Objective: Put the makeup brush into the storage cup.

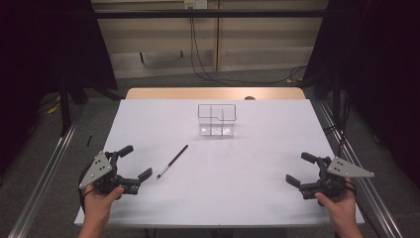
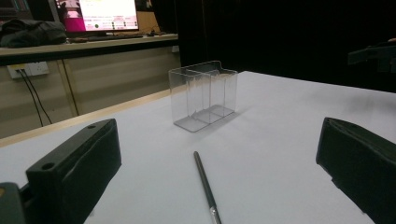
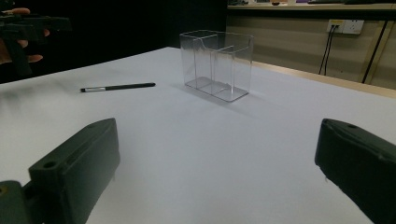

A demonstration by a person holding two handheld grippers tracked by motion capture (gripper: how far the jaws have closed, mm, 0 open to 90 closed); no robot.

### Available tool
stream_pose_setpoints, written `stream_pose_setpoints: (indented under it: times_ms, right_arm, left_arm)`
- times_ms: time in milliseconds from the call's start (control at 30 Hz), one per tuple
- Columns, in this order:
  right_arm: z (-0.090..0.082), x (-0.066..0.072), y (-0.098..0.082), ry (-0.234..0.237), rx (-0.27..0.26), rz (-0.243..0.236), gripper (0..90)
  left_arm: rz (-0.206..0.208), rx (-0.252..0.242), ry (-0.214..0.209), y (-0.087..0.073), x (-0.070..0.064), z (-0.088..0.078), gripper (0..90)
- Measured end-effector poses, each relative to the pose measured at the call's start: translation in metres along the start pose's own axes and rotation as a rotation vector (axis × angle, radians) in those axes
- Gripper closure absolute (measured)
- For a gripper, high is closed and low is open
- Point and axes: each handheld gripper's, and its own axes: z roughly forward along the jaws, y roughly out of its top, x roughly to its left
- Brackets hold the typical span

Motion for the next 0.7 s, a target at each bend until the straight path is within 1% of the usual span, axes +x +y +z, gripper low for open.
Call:
stream_pose_setpoints:
  times_ms: [67,333,367,500,700]
  right_arm:
    - [0.0,0.0,0.0,-0.001,-0.001,0.0,0.0]
    - [0.001,0.0,0.0,-0.001,-0.001,-0.003,0.0]
    - [0.002,0.0,0.0,0.001,0.001,-0.001,0.0]
    - [0.002,0.0,0.0,0.006,0.001,-0.002,0.0]
    - [0.004,0.0,0.001,0.008,0.001,-0.005,0.0]
  left_arm:
    - [0.008,0.004,0.0,0.001,0.0,0.002,0.0]
    - [0.006,-0.001,0.0,0.002,0.001,0.007,0.0]
    - [-0.001,-0.005,0.005,0.003,0.001,0.008,0.0]
    - [0.009,-0.003,0.006,0.004,0.002,0.011,0.0]
    - [0.007,-0.012,0.005,0.006,0.003,0.018,0.0]
